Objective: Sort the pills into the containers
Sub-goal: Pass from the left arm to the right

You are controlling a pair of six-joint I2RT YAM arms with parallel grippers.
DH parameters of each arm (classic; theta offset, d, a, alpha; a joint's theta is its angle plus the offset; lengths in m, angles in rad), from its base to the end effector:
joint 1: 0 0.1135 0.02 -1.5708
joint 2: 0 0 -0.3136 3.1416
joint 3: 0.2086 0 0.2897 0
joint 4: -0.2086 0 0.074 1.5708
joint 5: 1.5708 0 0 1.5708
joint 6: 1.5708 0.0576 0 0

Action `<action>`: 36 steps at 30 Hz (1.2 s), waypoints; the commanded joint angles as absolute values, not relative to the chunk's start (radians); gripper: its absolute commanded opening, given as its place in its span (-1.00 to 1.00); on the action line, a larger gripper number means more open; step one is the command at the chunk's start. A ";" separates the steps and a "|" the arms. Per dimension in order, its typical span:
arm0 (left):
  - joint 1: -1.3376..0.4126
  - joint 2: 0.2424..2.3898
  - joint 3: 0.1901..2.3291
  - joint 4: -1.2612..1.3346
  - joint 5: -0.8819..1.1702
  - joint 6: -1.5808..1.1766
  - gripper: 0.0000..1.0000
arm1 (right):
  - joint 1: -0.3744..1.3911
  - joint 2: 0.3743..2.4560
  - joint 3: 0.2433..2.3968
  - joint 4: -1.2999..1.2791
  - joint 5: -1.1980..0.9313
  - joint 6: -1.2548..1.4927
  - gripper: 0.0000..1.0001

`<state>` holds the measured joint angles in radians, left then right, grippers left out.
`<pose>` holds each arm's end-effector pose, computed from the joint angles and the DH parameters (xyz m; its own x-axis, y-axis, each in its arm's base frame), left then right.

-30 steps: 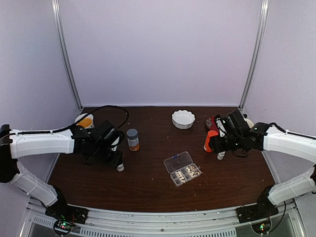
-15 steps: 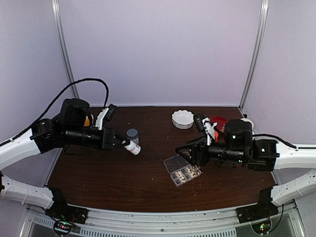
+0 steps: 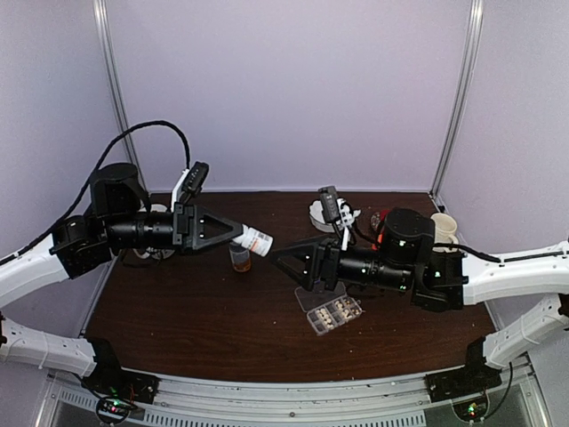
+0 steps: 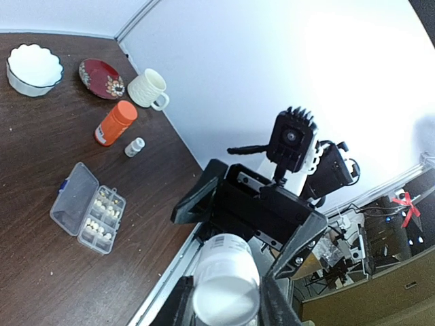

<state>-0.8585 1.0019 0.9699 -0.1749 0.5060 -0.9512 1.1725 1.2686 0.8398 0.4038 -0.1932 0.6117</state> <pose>0.1475 -0.2135 0.4031 -0.8693 -0.0828 -0.4873 0.4552 0.2501 -0.8546 0.1216 0.3175 0.3463 -0.5702 0.0981 -0.8157 -0.7959 0.1800 0.5780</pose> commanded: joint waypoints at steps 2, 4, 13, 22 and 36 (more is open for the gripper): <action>-0.864 1.005 0.943 0.026 0.578 -1.021 -0.79 | 1.179 1.326 0.941 0.508 -0.285 0.666 0.63; -0.865 1.009 0.945 0.029 0.580 -1.020 -0.79 | 1.178 1.339 0.952 0.549 -0.302 0.687 0.51; -0.865 0.988 0.939 0.026 0.579 -1.020 -0.79 | 1.178 1.381 0.991 0.588 -0.357 0.724 0.20; -0.864 0.986 0.927 0.049 0.582 -1.038 -0.80 | 1.179 1.355 0.943 0.612 -0.370 0.728 -0.05; -0.865 0.944 0.879 0.044 0.555 -1.092 -0.82 | 1.189 1.364 0.955 0.552 -0.390 0.562 -0.64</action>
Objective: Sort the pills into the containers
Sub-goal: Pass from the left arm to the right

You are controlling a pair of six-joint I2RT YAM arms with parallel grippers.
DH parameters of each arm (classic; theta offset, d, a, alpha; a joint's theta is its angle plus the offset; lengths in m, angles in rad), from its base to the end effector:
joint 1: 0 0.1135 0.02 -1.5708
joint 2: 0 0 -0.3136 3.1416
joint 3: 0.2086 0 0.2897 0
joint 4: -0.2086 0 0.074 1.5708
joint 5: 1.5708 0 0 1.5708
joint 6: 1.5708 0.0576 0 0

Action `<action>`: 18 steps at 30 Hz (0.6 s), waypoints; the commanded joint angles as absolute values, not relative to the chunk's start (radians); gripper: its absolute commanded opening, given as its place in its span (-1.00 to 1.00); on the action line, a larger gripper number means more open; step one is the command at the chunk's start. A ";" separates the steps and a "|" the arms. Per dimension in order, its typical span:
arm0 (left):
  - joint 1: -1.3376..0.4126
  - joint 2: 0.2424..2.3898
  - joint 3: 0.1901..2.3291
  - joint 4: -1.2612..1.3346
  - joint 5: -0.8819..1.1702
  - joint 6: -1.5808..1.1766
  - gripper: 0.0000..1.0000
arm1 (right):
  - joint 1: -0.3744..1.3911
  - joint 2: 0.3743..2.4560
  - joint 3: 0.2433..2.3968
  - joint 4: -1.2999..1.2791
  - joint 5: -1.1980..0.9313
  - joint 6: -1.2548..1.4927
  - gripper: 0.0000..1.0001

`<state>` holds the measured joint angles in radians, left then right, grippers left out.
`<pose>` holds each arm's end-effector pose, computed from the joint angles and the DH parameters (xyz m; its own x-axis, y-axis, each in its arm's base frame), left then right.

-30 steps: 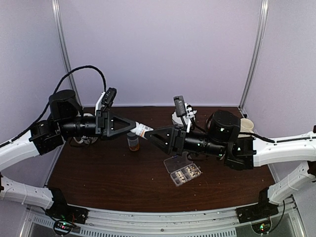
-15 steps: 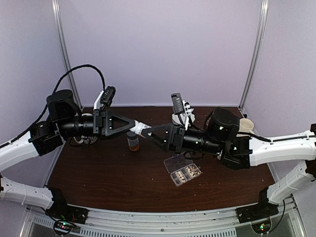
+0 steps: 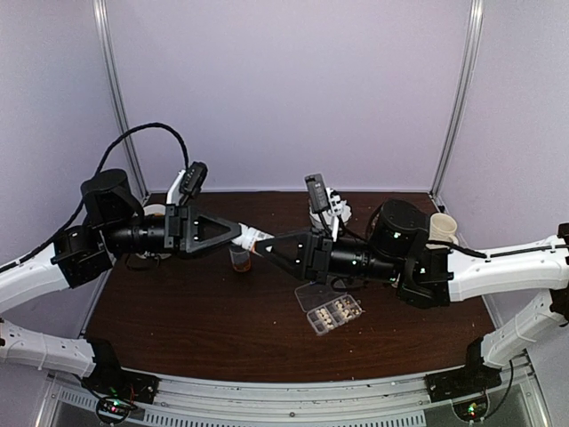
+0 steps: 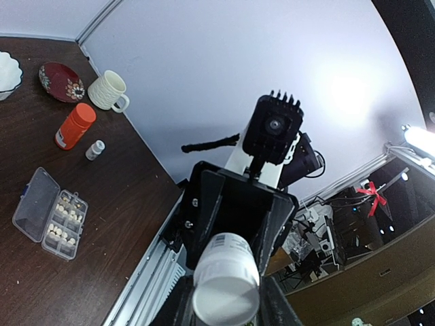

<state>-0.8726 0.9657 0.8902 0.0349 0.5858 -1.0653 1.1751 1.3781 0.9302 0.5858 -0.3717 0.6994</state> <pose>0.1367 -0.2125 0.4049 -0.8818 -0.0834 -0.4642 0.4582 0.0817 -0.8851 0.1225 0.3475 0.3702 -0.6022 0.1146 -0.7901 -0.7981 -0.0609 0.5994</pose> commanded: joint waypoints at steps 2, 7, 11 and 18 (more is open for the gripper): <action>-0.865 0.939 0.871 0.042 0.542 -1.120 -0.82 | 1.200 1.365 0.989 0.459 -0.371 0.438 -0.66; -0.865 0.889 0.777 0.109 0.478 -1.299 -0.85 | 1.247 1.364 1.088 0.200 -0.141 0.043 -0.74; -0.865 0.878 0.688 0.273 0.457 -1.427 -0.70 | 1.248 1.337 1.055 0.214 -0.069 -0.031 -0.80; -0.865 0.903 0.741 0.222 0.441 -1.329 0.35 | 1.234 1.318 1.016 0.246 -0.130 0.048 -0.88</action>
